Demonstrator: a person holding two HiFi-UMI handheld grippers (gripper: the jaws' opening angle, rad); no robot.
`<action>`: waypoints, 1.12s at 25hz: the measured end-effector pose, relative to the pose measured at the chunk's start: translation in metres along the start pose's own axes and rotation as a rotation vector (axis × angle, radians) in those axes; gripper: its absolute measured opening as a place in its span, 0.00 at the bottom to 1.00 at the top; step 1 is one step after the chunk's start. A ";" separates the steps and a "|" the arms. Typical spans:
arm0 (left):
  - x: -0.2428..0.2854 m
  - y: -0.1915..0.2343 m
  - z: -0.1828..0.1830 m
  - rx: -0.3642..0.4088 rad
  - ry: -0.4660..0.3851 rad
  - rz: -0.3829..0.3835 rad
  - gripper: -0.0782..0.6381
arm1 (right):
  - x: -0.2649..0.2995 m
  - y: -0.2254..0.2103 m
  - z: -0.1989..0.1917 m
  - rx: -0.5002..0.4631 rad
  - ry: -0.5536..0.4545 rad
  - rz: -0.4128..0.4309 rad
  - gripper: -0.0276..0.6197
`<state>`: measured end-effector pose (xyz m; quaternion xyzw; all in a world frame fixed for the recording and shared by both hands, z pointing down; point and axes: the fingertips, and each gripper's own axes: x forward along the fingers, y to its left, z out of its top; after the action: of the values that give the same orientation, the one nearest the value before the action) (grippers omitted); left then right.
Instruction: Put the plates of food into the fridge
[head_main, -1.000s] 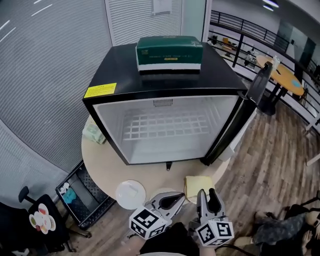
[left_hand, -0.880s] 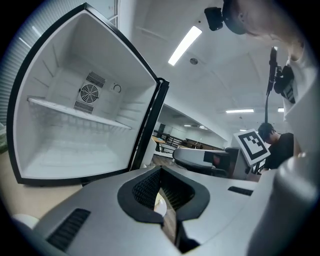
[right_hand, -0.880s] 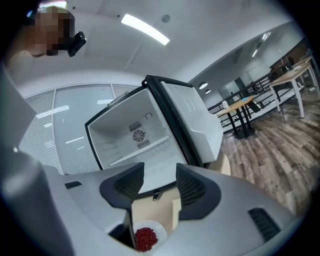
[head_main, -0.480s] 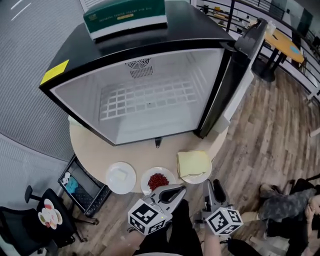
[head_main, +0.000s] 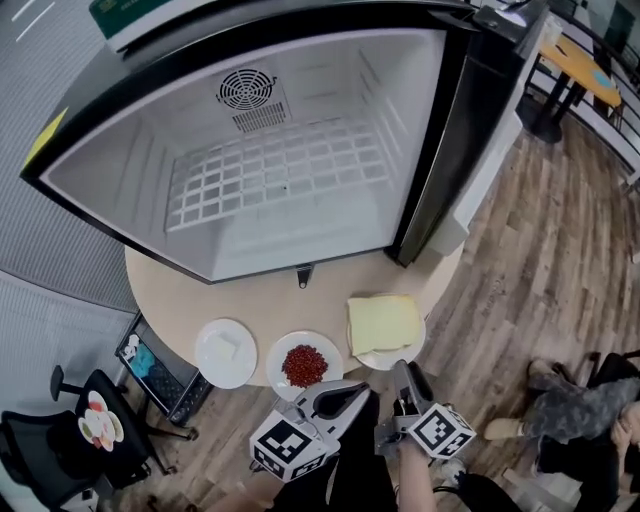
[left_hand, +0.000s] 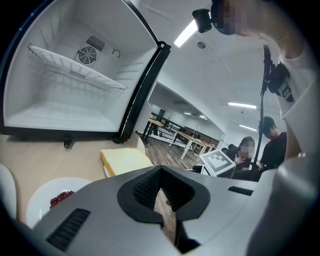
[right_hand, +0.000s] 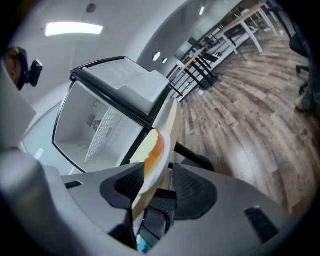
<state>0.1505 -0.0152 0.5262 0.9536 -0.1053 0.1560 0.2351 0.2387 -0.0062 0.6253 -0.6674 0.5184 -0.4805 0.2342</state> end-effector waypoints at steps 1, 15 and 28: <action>0.000 0.000 0.000 -0.004 -0.002 0.010 0.12 | 0.003 -0.002 0.000 0.039 0.006 0.015 0.32; -0.009 0.005 -0.009 -0.018 -0.001 0.074 0.12 | 0.015 0.004 0.000 0.355 -0.019 0.149 0.09; -0.017 0.016 -0.008 -0.028 -0.013 0.093 0.12 | 0.015 0.013 0.010 0.428 -0.036 0.193 0.07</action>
<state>0.1285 -0.0225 0.5339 0.9452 -0.1529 0.1593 0.2403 0.2414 -0.0267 0.6163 -0.5583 0.4621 -0.5429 0.4243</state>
